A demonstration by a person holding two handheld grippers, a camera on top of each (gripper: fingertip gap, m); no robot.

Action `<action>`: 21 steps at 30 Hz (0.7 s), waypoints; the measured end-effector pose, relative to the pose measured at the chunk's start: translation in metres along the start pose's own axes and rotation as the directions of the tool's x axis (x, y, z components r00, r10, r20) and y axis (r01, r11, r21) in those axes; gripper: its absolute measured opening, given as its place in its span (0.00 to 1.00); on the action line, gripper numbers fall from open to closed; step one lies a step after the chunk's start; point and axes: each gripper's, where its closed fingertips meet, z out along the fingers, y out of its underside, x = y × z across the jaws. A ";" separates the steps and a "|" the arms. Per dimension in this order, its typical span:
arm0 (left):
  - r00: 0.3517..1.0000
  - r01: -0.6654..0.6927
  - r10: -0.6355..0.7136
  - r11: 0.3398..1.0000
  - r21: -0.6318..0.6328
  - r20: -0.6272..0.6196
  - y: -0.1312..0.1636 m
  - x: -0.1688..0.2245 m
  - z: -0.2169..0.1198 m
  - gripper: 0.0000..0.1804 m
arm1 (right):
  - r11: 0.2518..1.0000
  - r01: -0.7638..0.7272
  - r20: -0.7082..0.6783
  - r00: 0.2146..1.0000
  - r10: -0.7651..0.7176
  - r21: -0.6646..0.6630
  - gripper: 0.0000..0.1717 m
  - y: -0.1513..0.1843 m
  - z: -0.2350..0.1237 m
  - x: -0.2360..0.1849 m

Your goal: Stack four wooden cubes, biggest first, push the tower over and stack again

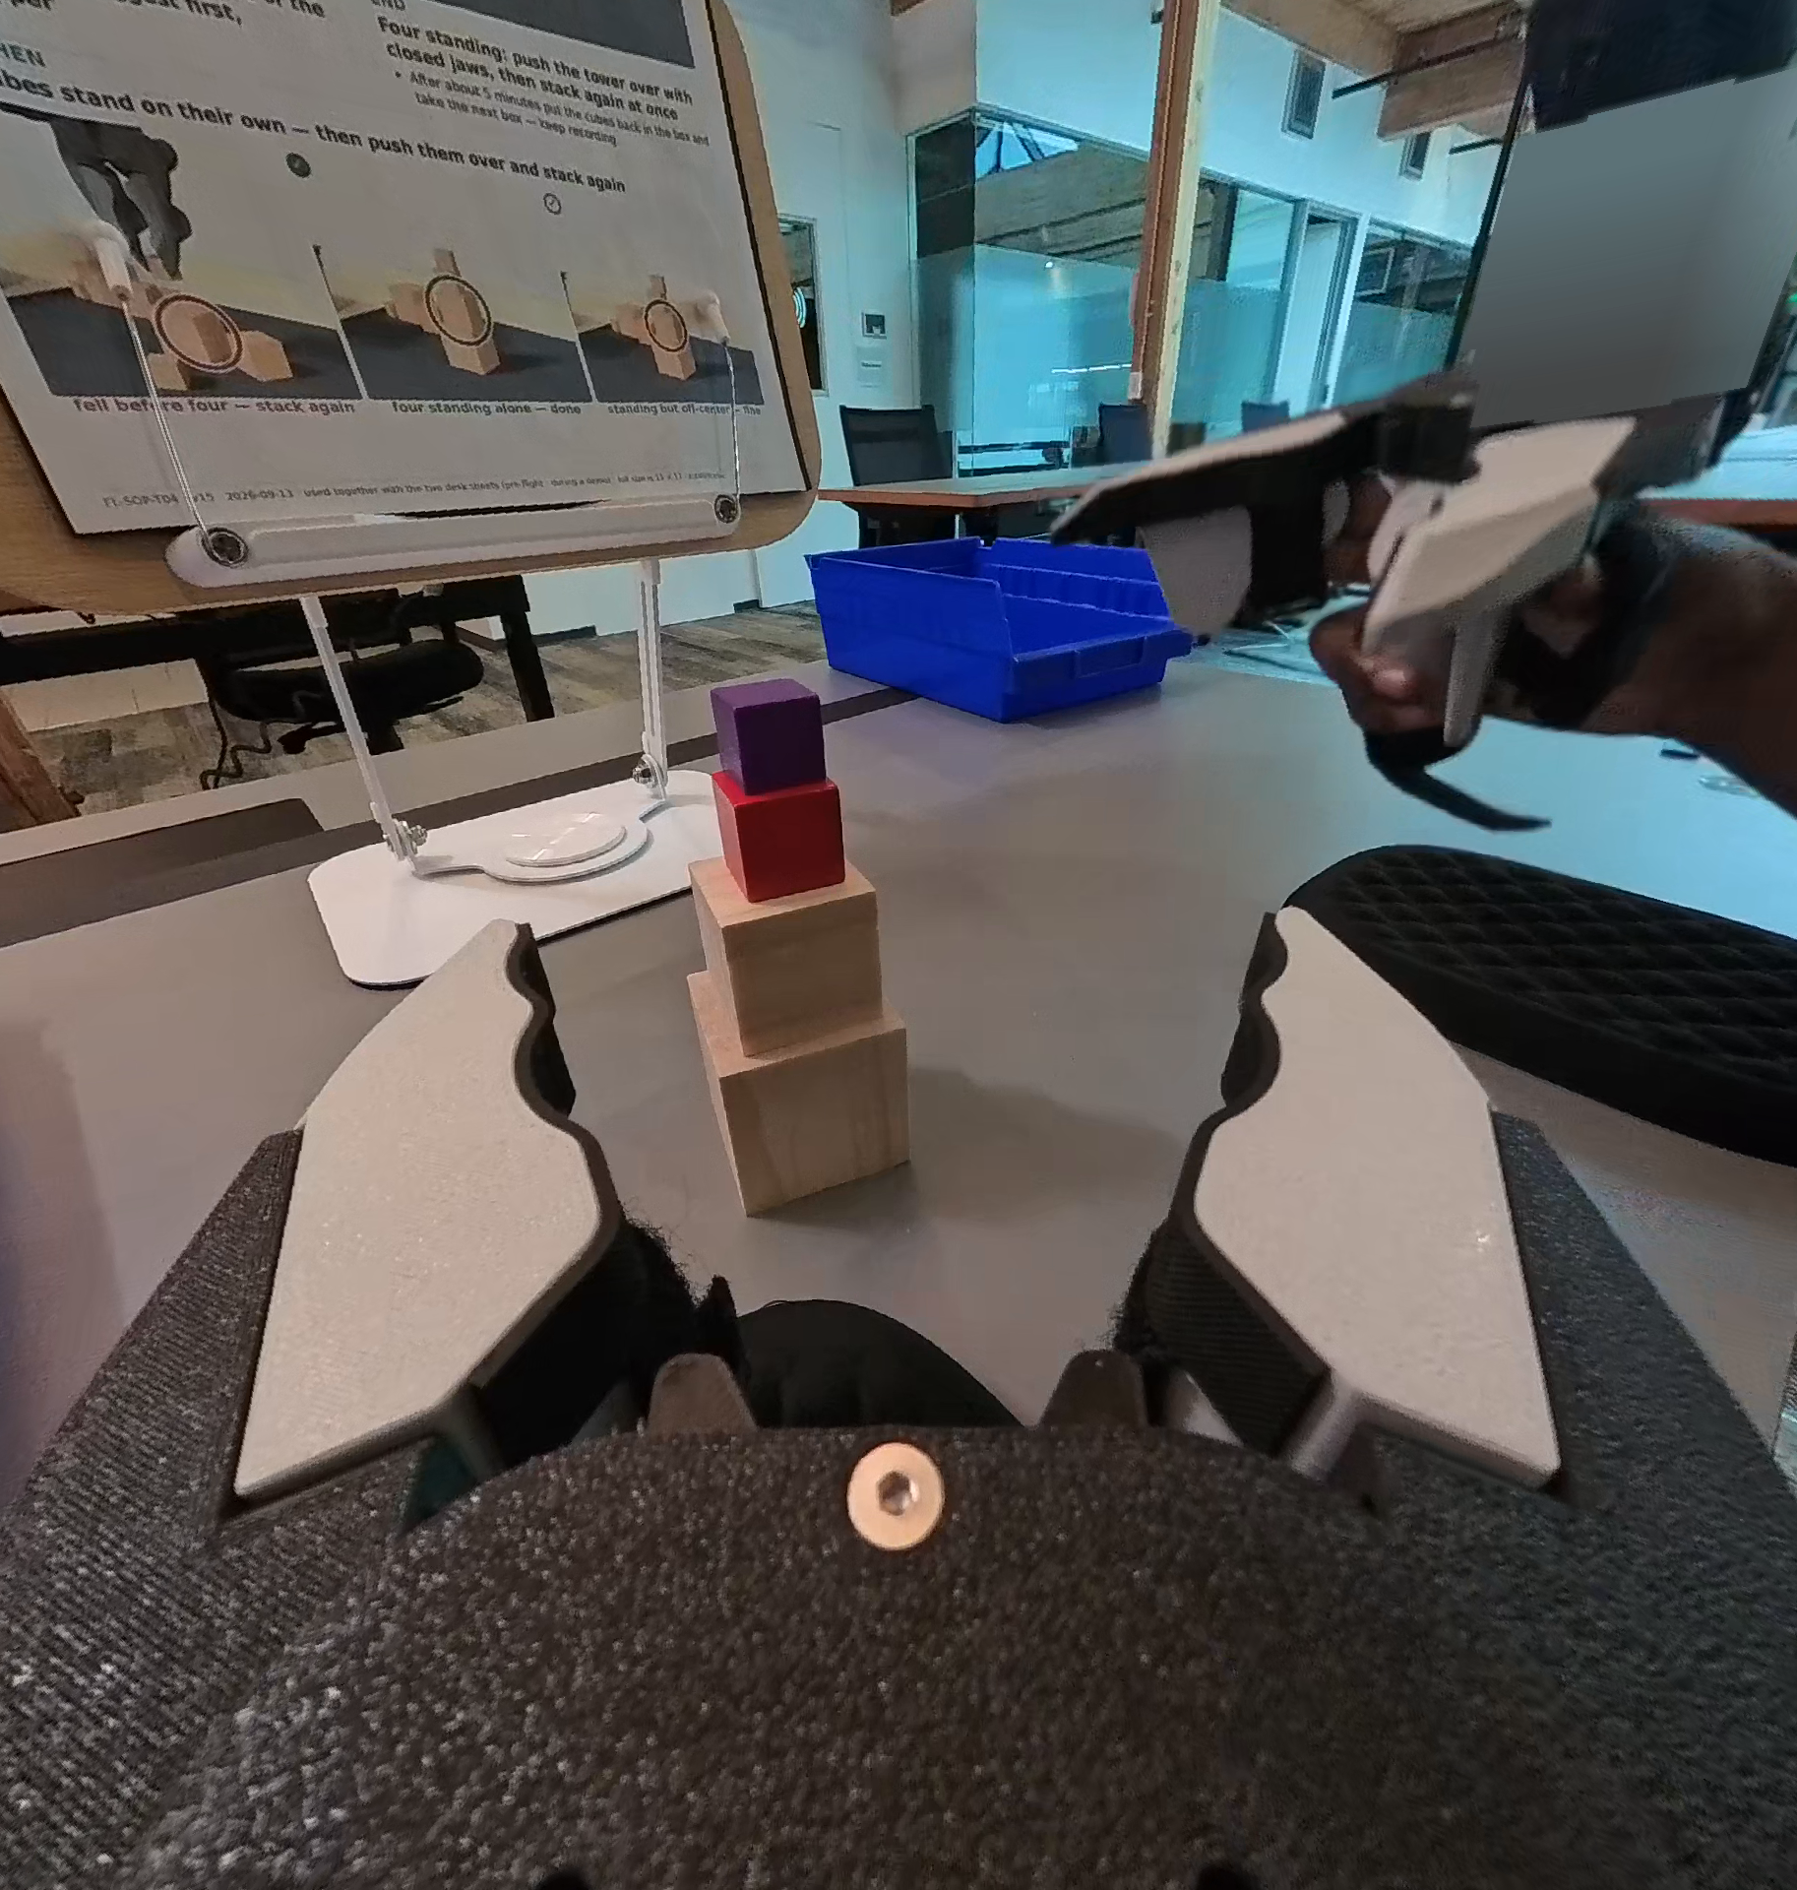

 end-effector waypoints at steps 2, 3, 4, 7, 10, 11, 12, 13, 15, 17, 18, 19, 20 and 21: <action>1.000 -0.001 0.001 1.000 0.000 0.000 0.000 0.000 0.000 0.70 | 1.000 0.009 0.011 1.000 -0.009 -0.003 0.81 0.015 -0.004 -0.005; 1.000 -0.001 0.001 1.000 0.001 -0.001 0.000 0.000 0.000 0.70 | 1.000 0.014 0.019 1.000 -0.014 -0.001 0.78 0.022 -0.006 -0.008; 1.000 -0.001 0.001 1.000 0.002 0.001 0.000 0.000 0.000 0.70 | 1.000 0.020 0.024 1.000 -0.020 0.003 0.77 0.028 -0.007 -0.010; 1.000 0.002 -0.002 1.000 -0.001 0.002 0.000 0.000 0.000 0.69 | 0.999 0.011 0.049 0.999 -0.012 0.037 0.74 0.043 -0.007 -0.017; 1.000 0.000 0.000 1.000 -0.004 0.002 0.000 0.000 0.000 0.69 | 0.999 -0.034 0.071 0.997 0.033 0.013 0.74 0.059 -0.002 -0.020; 1.000 -0.003 0.003 1.000 -0.003 0.000 0.000 0.000 0.000 0.69 | 1.000 -0.026 0.063 0.998 0.027 -0.003 0.75 0.062 -0.001 -0.020; 1.000 -0.006 0.006 1.000 -0.002 -0.002 0.000 0.001 0.000 0.69 | 1.000 -0.005 0.060 0.998 0.006 -0.005 0.75 0.061 -0.001 -0.022; 1.000 -0.008 0.008 1.000 -0.003 -0.002 0.000 0.001 0.001 0.69 | 1.000 0.016 0.056 0.998 -0.016 -0.006 0.74 0.062 0.000 -0.023; 1.000 -0.006 0.006 1.000 -0.003 -0.011 0.000 0.002 0.000 0.69 | 0.999 0.043 0.046 0.998 -0.042 -0.027 0.73 0.066 0.002 -0.025; 1.000 0.000 0.000 1.000 0.009 -0.014 -0.002 0.002 -0.001 0.67 | 0.998 0.053 0.035 0.998 -0.052 -0.024 0.73 0.066 0.001 -0.025; 1.000 0.003 -0.003 1.000 0.015 -0.012 -0.003 0.001 -0.001 0.67 | 0.999 0.050 0.028 0.998 -0.049 -0.017 0.73 0.066 0.001 -0.023; 1.000 0.005 -0.004 1.000 0.017 -0.011 -0.003 0.001 -0.001 0.67 | 0.999 0.045 0.028 0.999 -0.045 -0.010 0.73 0.065 0.000 -0.023; 1.000 0.004 -0.004 1.000 0.018 -0.012 -0.003 0.001 -0.002 0.67 | 0.999 0.038 0.023 0.999 -0.038 0.000 0.73 0.064 -0.001 -0.022; 1.000 0.002 -0.002 1.000 0.020 -0.012 -0.003 0.001 -0.002 0.67 | 0.999 0.032 0.017 0.999 -0.032 0.008 0.73 0.063 -0.001 -0.021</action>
